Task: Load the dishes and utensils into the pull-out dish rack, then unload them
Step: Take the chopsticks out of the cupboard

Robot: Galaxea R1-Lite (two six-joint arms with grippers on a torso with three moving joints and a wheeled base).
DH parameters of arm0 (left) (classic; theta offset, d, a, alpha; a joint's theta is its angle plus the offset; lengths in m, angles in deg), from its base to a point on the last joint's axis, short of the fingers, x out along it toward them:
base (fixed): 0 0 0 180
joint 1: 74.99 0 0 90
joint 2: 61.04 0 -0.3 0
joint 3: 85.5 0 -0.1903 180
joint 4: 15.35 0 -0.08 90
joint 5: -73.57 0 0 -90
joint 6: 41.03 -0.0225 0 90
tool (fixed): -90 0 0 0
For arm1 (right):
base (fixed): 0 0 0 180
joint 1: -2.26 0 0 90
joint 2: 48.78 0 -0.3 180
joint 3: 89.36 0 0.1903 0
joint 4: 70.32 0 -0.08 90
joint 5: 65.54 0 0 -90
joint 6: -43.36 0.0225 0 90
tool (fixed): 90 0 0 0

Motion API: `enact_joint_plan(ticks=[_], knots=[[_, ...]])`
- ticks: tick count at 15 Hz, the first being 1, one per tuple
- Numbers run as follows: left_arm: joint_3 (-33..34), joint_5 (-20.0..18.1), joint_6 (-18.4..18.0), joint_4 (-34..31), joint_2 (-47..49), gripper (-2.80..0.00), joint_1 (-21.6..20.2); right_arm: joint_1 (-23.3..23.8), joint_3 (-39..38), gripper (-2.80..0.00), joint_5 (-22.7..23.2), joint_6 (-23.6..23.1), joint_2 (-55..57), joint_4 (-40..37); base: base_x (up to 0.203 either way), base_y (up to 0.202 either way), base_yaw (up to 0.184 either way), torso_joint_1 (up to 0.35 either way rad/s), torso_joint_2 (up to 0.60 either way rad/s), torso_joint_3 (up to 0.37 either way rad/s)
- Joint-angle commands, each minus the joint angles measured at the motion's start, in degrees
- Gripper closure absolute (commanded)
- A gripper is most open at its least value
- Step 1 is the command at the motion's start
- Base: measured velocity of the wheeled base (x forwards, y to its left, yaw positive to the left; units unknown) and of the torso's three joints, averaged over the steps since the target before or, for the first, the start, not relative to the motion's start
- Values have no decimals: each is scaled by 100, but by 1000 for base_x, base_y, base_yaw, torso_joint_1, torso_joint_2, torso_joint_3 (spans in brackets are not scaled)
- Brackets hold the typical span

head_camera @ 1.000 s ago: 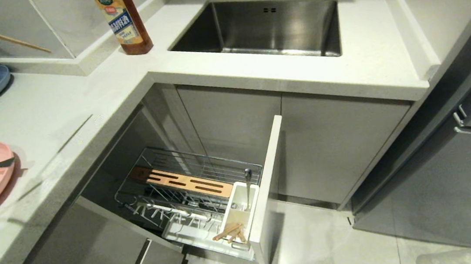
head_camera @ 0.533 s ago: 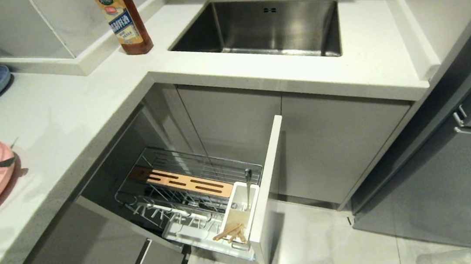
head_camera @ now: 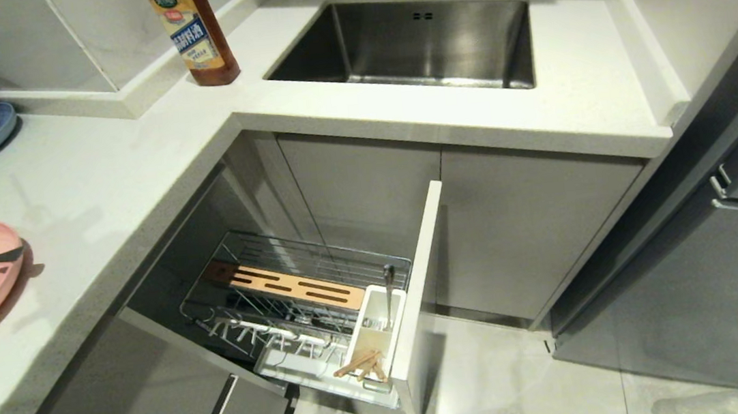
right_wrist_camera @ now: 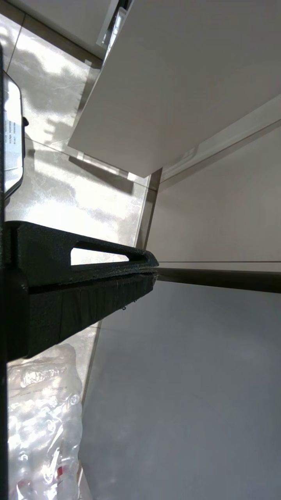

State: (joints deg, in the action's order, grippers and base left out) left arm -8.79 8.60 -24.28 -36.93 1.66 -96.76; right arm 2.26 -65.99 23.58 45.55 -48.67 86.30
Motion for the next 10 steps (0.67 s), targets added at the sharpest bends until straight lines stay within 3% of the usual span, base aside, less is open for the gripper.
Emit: enact_joint_plan(ticks=[1, 7, 10], knots=[[579, 15, 3, 487, -228, 0, -76, 0, -15, 0, 0, 0, -2, -2, 0, 0, 0, 0, 0, 0], [3009, -12, -8, 3248, -1067, 0, -144, 0, -17, 0, 0, 0, -2, -5, 0, 0, 0, 0, 0, 0], [3252, -15, 13, 3557, -1195, 0, -212, 0, -9, 0, 0, 0, -2, -6, 0, 0, 0, 0, 0, 0]])
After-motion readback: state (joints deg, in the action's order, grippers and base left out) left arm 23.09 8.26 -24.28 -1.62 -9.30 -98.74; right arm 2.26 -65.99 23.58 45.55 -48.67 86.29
